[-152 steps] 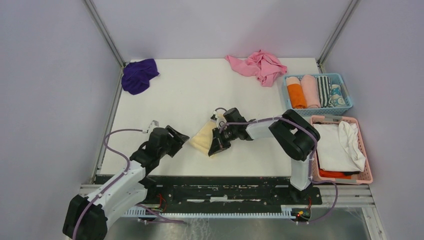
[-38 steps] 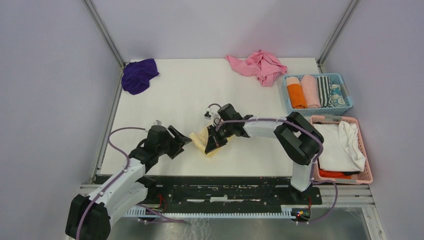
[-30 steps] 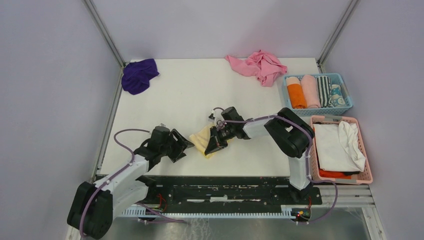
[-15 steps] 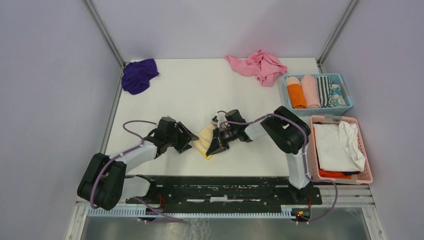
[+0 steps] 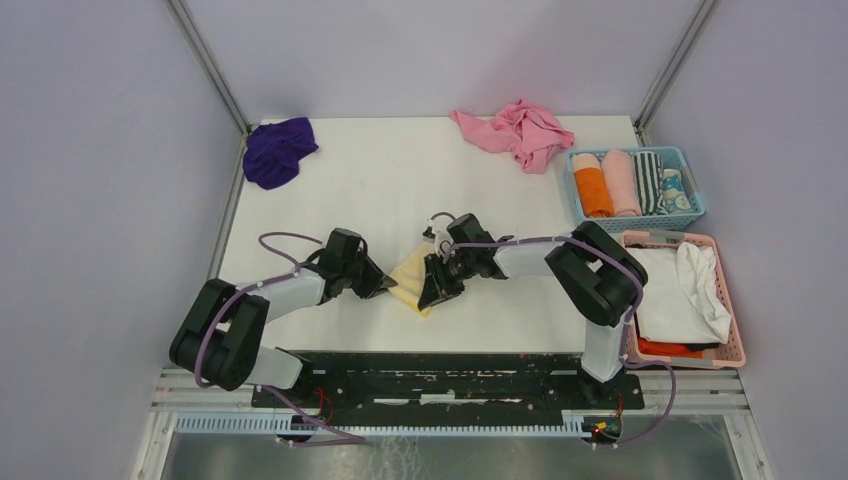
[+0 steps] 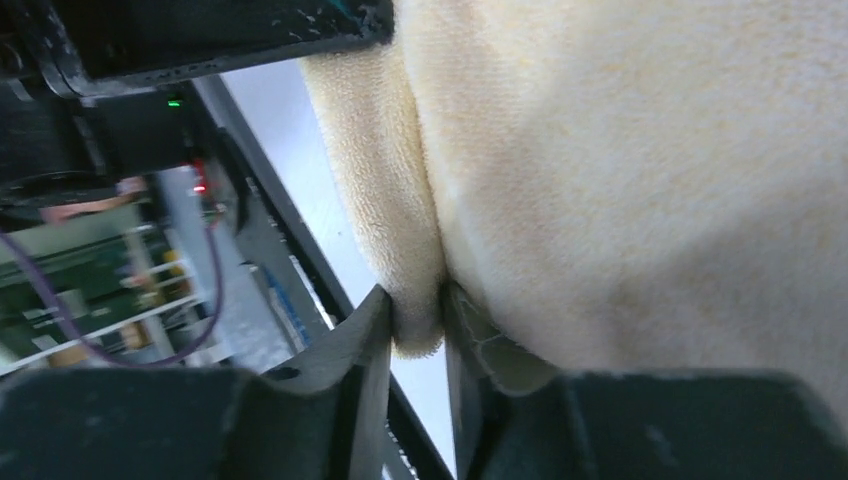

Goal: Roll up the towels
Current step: Roll the towel at the center of the board.

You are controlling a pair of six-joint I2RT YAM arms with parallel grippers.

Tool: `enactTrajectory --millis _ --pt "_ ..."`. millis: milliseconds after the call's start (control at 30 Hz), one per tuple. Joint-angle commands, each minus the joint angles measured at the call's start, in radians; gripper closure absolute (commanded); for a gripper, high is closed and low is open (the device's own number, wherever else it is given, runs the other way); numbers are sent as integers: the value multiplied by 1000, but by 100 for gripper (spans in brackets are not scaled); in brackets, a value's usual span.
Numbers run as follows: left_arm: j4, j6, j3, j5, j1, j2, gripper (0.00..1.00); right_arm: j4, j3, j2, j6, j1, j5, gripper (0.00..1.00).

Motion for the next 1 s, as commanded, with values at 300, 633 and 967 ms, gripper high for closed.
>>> enactTrajectory --millis 300,633,967 --pt "-134 -7 30 -49 -28 -9 91 -364 94 -345 -467 354 898 42" --pt "-131 -25 34 -59 -39 -21 90 -357 217 -174 -548 591 1333 46" --pt "-128 -28 22 -63 -40 -23 90 -363 261 -27 -579 637 1433 56"
